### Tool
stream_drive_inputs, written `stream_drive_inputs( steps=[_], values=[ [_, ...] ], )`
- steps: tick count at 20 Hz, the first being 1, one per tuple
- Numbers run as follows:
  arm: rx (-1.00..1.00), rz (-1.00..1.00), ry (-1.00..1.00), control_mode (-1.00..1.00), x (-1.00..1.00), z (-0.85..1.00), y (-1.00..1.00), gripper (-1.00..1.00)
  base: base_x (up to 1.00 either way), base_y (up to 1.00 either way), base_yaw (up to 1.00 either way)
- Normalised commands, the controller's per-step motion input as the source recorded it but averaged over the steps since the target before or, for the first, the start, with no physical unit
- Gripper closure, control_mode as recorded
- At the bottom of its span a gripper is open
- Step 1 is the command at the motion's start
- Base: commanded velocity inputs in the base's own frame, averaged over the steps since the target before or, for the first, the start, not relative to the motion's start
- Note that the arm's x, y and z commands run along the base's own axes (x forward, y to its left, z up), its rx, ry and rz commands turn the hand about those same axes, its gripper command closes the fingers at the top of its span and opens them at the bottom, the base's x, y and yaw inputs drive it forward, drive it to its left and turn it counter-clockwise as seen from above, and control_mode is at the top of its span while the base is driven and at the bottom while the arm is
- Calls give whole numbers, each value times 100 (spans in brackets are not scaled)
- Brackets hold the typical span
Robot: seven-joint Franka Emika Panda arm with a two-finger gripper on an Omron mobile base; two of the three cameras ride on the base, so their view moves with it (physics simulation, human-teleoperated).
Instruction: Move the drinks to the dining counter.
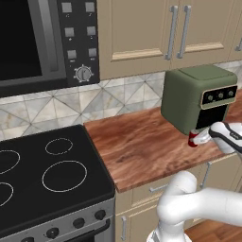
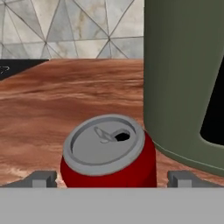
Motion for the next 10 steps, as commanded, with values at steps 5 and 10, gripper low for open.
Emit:
stream_drive_inputs(
  steps=[5, 10],
  values=[
    [0, 0, 0, -100, 0, 0, 5, 100, 0, 0, 0],
    [0, 0, 0, -100, 0, 0, 0, 100, 0, 0, 0]
  ],
)
